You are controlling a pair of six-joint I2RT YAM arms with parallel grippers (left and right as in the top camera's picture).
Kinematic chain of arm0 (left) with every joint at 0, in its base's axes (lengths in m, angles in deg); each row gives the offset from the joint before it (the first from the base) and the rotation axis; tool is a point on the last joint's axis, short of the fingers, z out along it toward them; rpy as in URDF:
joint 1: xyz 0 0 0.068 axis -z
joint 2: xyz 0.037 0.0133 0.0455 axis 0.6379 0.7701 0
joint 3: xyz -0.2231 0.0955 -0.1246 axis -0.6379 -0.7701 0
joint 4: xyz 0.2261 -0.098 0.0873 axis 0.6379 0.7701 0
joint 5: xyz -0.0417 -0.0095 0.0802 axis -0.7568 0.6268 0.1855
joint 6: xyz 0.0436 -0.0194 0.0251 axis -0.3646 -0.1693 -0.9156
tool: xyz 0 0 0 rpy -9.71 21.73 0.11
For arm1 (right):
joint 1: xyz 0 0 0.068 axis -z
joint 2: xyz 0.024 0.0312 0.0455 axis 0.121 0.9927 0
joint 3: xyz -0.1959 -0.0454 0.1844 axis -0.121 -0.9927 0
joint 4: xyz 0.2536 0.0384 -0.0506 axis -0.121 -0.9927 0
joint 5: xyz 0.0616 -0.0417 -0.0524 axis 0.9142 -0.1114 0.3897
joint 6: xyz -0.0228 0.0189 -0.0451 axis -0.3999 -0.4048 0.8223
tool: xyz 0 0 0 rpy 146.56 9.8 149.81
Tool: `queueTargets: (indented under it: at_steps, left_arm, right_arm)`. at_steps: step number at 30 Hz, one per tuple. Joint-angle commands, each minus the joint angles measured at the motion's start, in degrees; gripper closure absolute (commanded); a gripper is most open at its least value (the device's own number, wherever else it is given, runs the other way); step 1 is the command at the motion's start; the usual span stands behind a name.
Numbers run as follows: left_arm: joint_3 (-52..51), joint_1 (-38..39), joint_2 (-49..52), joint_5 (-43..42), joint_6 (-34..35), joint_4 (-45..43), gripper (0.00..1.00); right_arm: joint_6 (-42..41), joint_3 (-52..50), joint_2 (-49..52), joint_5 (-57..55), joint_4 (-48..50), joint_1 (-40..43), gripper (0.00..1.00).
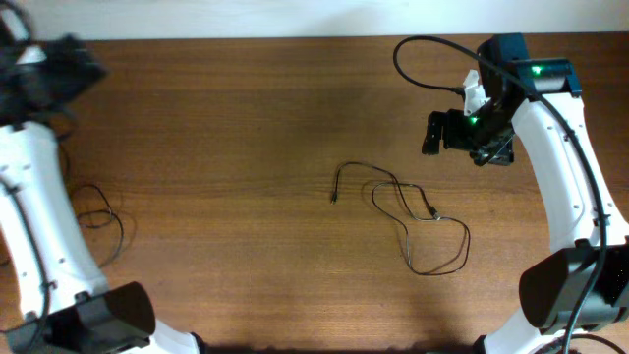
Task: Untangle cables
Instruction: 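Reach the left gripper across to the remaining cable at center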
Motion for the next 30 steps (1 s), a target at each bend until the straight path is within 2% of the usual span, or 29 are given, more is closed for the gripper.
queueTargets:
  at_steps: [1,3,6,7,9,10,12,14,17,19,21,25,30]
  left_arm:
    - [-4.39,12.68,2.89,-4.98,-2.67,1.46,0.01]
    - [-8.24,22.01,4.50,-4.83,-2.27,1.46,0.01]
    - [-14.56,36.02,8.83,-4.81,5.25,0.52,0.01]
    - [-16.76,41.83,11.52,-4.81,8.50,-2.34,0.01]
    - [-17.09,48.43,16.22,-4.83,9.49,-7.15,0.01]
    - [-17.09,52.59,19.65,-4.76,9.01,-12.72,0.01]
    - [-17.09,57.09,24.20,-4.83,0.68,-21.09,0.01]
    - [-17.09,60.70,28.52,-4.85,-15.19,-27.02,0.00]
    - [-17.09,62.84,31.26,-4.85,-32.89,-27.71,0.00]
    - [-17.09,62.99,31.69,-5.07,-40.79,-27.98,0.03]
    - [-17.09,62.97,31.91,-5.03,-45.11,-27.93,0.06]
    - [-17.11,62.99,32.13,-5.07,-45.90,-27.08,0.16]
    - [-17.11,62.99,35.82,-6.32,-45.88,-28.83,0.17]
  right_arm:
    - [-1.90,0.04,0.22,0.26,0.07,0.92,0.01]
    - [-8.15,1.86,-0.37,0.13,-0.74,6.80,0.01]
    - [-9.40,2.01,-0.33,0.33,-2.03,18.01,0.01]
    - [-9.09,1.99,-0.33,0.28,-2.75,22.03,0.01]
    - [-8.04,1.88,-0.33,0.31,-3.41,24.28,0.01]
    - [-7.17,1.79,-0.33,0.26,-3.52,24.37,0.01]
    - [-4.90,0.96,-0.33,0.13,-3.58,24.33,0.01]
    - [-2.91,-0.52,-0.33,0.00,-3.54,24.33,0.01]
    - [-2.91,-1.22,-0.33,-0.13,-3.48,24.33,0.01]
    - [-2.91,-1.25,-0.33,-0.11,-3.50,24.33,0.01]
    - [-2.91,-1.25,-0.33,-0.11,-3.54,24.33,0.01]
    - [-2.91,-1.25,-0.33,-0.11,-3.56,24.33,0.01]
    - [-2.91,-1.25,-0.33,-0.11,-3.72,24.33,0.01]
